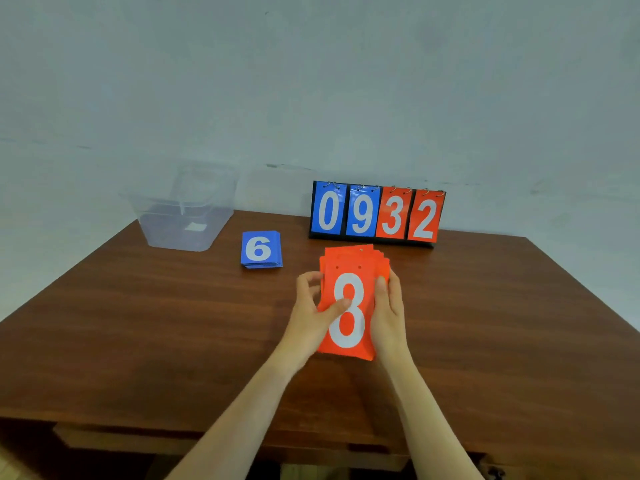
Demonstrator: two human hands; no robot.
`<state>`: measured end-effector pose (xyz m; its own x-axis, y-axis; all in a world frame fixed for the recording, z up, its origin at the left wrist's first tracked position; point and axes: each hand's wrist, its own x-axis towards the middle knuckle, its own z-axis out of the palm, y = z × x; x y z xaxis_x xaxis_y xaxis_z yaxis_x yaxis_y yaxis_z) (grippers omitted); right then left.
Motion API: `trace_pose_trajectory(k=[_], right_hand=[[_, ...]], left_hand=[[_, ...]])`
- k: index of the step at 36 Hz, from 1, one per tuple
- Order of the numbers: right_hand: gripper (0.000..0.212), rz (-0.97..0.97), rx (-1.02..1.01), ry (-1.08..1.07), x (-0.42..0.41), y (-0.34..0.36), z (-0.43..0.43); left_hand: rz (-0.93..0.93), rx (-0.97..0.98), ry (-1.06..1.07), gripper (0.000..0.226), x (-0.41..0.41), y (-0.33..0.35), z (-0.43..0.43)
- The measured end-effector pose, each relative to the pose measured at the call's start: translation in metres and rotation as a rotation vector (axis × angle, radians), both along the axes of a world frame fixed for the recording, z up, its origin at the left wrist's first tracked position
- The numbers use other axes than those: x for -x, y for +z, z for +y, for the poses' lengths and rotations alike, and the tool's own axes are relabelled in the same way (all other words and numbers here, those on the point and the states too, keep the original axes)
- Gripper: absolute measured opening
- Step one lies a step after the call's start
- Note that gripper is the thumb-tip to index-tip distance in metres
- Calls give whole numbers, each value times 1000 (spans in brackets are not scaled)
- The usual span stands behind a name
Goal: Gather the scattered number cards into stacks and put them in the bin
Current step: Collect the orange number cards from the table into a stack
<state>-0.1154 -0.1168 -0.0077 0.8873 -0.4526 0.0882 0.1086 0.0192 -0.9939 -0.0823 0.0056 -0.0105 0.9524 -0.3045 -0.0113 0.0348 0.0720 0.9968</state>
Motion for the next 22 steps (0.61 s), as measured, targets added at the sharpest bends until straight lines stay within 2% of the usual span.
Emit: trace_pose_trajectory(k=[4,8,10,13,16,18,22], right_hand=[[33,13,-48,51,2,14,-9],[85,-34,181,50,5,9,-23],[92,-47,365,80,6,3,-33],[65,26,555,207,11,-3,-40],[44,70,573,260,18,-13,-39],[37,78,540,229,23,-21,-38],[28,107,356,122,31,-44,-28]], left_hand=[[-142,-136,-23,81,-6,20,3],[-503,-597,-129,84,-14,31,15],[-665,-835,-240,85,-16,34,20],[-787,-1004,-368,81,-18,31,25],[-855,-1051,-364,75,-16,24,26],[-840,-1010,-240,72,-13,15,26],[-632,-869,116,56,-3,-15,27]])
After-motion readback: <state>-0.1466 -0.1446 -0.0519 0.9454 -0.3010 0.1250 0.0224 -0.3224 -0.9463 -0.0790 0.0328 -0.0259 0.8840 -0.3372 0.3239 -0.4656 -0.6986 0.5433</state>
